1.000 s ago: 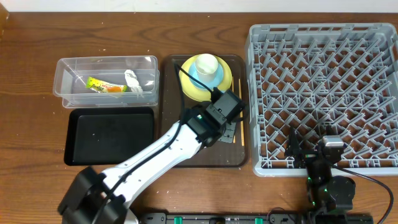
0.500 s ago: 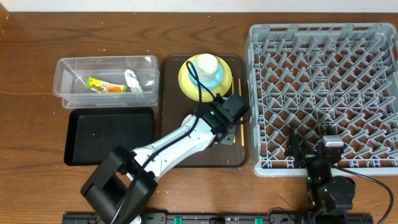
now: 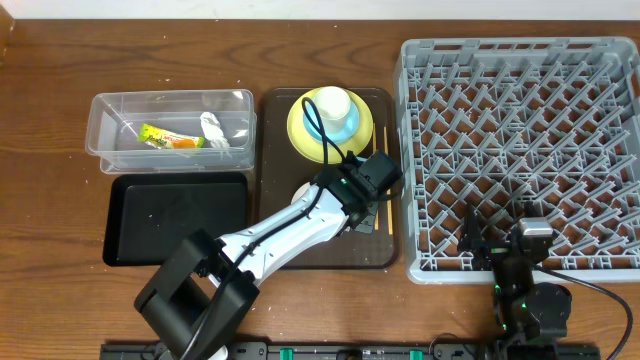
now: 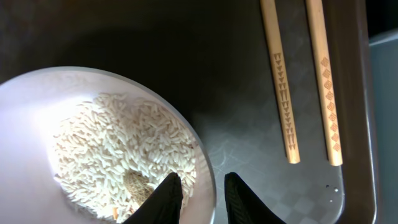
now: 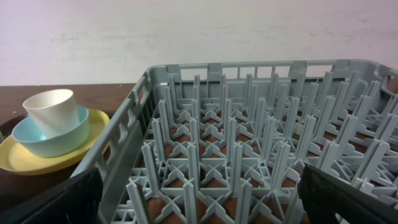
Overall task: Sort waste into correct bins and load items into the dishwasher rack
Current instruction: 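Reach left gripper to the rim of the white rice bowl, then grip the white bowl rim with left gripper and tilt it up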
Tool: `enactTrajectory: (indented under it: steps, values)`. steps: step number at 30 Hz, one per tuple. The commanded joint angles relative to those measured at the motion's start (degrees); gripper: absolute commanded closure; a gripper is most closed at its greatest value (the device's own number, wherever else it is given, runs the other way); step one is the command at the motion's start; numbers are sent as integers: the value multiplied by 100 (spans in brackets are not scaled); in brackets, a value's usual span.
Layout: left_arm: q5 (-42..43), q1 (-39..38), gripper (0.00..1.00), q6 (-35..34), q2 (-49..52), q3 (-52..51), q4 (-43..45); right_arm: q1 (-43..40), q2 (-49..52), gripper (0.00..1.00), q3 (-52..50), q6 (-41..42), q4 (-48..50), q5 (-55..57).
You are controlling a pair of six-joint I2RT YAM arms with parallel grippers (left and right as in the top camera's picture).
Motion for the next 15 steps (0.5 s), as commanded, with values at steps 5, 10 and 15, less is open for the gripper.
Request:
enactTrajectory:
  steps: [5, 10, 15]
  values:
    - [-280, -7, 75, -48, 87, -55, -4, -50, -7, 1, -4, 72, -24, 11]
    - [-518, -7, 75, -50, 92, -131, -4, -50, -7, 1, -4, 72, -24, 11]
    - [-782, -7, 75, -48, 92, -177, -46, -50, -7, 1, -4, 72, -24, 9]
